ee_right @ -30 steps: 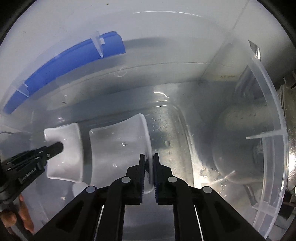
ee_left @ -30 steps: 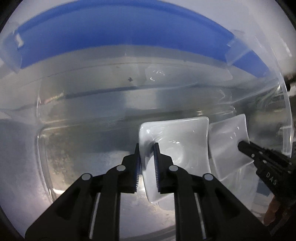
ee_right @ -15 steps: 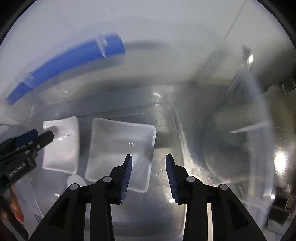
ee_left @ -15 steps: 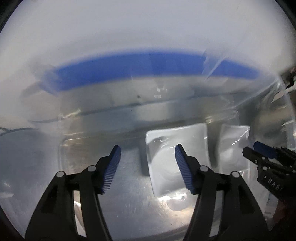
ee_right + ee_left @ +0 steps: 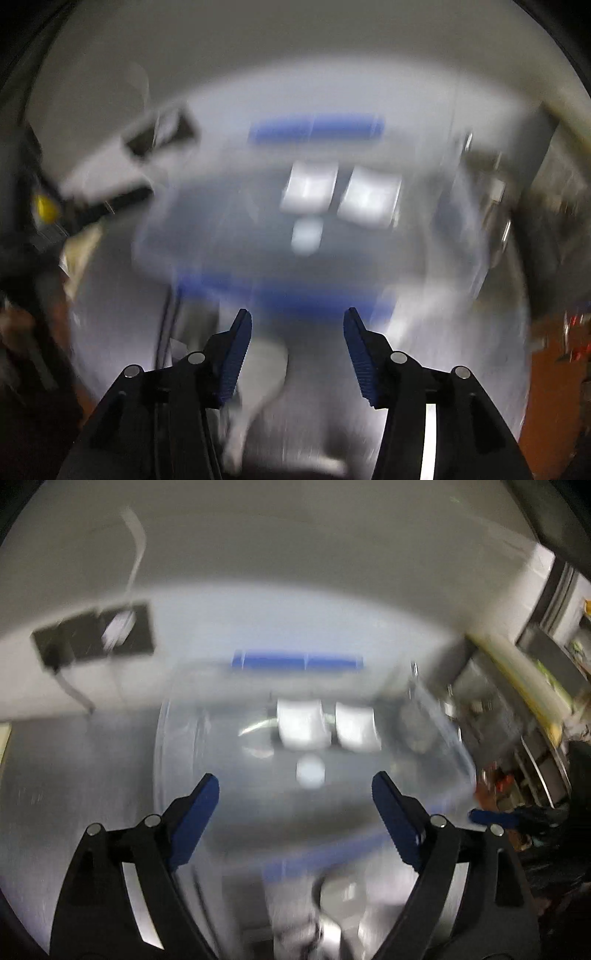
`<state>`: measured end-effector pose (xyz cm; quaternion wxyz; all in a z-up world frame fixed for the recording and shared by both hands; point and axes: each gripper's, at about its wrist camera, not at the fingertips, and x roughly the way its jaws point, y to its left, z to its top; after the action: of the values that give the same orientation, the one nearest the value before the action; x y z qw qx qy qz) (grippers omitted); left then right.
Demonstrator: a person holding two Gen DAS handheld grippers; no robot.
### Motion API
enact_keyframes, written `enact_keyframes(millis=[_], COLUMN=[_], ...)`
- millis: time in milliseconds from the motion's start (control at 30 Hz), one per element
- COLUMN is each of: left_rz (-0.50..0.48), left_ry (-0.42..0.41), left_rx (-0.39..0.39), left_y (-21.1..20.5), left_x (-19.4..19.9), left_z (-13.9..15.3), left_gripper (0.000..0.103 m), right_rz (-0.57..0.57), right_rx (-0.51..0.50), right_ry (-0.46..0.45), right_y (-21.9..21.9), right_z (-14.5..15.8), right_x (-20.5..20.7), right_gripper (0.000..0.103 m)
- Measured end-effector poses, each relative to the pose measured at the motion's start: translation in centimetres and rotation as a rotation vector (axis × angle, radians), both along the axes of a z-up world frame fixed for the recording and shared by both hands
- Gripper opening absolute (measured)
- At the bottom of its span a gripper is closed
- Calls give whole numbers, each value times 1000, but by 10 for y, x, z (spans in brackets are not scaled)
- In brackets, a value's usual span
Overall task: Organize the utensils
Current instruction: 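Move the right gripper to the white rice paddle handle and close it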
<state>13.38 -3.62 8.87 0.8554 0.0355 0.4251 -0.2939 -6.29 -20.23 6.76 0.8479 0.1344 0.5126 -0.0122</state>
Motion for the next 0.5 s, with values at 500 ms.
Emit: enact_keyframes(millis=[500], left_rz=[29], left_ry=[348], left_rx=[124], left_y=[32], left_x=[-81], left_z=[-147], left_gripper=[81], right_rz=[35], right_rx=[169], right_ry=[351], right_y=[65], right_z=[-130], right_x=[-27], right_gripper=[53])
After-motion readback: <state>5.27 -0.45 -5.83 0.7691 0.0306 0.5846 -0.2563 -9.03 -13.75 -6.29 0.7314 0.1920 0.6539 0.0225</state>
